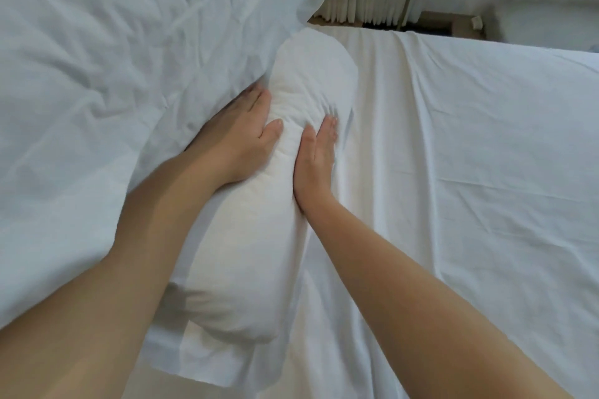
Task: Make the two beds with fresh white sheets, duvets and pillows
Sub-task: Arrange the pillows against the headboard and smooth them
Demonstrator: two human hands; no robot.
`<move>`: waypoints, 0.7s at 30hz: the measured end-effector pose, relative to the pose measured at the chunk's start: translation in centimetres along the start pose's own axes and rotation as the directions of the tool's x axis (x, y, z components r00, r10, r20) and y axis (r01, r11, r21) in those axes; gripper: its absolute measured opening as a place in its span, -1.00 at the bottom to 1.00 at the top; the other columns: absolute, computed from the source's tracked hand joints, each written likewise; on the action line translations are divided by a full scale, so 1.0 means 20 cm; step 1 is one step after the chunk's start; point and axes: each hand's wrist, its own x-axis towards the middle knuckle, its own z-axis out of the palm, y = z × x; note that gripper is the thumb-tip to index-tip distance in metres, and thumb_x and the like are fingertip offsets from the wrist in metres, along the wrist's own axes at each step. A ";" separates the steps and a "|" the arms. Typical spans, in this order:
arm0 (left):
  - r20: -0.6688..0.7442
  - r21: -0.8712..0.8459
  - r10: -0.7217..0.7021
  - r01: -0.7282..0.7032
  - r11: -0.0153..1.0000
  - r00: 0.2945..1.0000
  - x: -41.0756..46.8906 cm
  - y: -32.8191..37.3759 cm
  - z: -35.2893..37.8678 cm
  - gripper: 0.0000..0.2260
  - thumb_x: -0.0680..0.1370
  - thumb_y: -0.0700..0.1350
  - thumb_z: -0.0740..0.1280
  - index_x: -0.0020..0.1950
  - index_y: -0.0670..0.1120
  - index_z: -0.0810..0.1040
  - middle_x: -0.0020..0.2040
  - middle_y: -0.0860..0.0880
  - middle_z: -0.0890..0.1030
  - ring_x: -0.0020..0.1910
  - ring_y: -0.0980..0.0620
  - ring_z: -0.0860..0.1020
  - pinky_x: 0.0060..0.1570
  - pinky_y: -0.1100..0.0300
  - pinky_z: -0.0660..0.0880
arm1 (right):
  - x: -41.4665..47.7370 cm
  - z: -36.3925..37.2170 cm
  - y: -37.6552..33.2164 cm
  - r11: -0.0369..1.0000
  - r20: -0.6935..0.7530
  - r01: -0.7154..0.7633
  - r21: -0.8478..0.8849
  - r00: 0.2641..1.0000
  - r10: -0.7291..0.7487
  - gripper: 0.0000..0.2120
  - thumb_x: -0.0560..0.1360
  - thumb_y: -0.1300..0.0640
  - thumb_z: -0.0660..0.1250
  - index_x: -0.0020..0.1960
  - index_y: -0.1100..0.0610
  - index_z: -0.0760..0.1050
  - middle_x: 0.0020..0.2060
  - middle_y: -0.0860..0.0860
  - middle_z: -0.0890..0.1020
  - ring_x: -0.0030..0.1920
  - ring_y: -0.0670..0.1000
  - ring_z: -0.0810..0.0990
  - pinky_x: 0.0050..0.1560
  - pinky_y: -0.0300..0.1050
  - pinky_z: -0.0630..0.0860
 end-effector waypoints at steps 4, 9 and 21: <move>-0.006 -0.008 0.041 -0.042 0.999 0.999 0.15 -0.01 0.00 -0.49 0.66 0.04 0.02 0.55 -0.18 0.12 0.60 -0.07 0.03 0.55 0.10 -0.01 0.47 0.22 -0.11 | 0.18 0.00 -0.02 1.000 -0.011 -0.026 -0.014 1.000 0.026 -0.46 0.68 -0.08 -0.10 0.61 0.03 -0.14 0.59 -0.12 -0.09 0.56 -0.14 -0.16 0.56 0.04 -0.21; 0.011 -0.024 0.049 -0.049 0.999 0.999 0.38 -0.01 0.04 -0.45 0.66 0.07 -0.01 0.59 -0.13 0.00 0.61 -0.01 -0.06 0.56 0.15 -0.10 0.49 0.22 -0.15 | 0.44 -0.05 -0.01 1.000 0.016 -0.020 -0.001 1.000 0.021 -0.47 0.69 -0.07 -0.12 0.60 0.03 -0.15 0.58 -0.14 -0.10 0.56 -0.15 -0.20 0.55 0.03 -0.23; -0.060 -0.051 -0.004 0.001 0.999 0.998 0.88 -0.05 0.11 -0.43 0.64 0.10 -0.01 0.60 -0.11 -0.01 0.60 -0.08 0.02 0.57 0.02 0.00 0.53 0.08 -0.07 | 0.86 -0.09 0.08 0.935 -0.024 -0.279 0.218 0.956 0.291 -0.06 0.27 -0.47 -0.11 0.59 -0.14 -0.03 0.58 -0.13 0.07 0.56 -0.02 0.06 0.54 0.15 0.00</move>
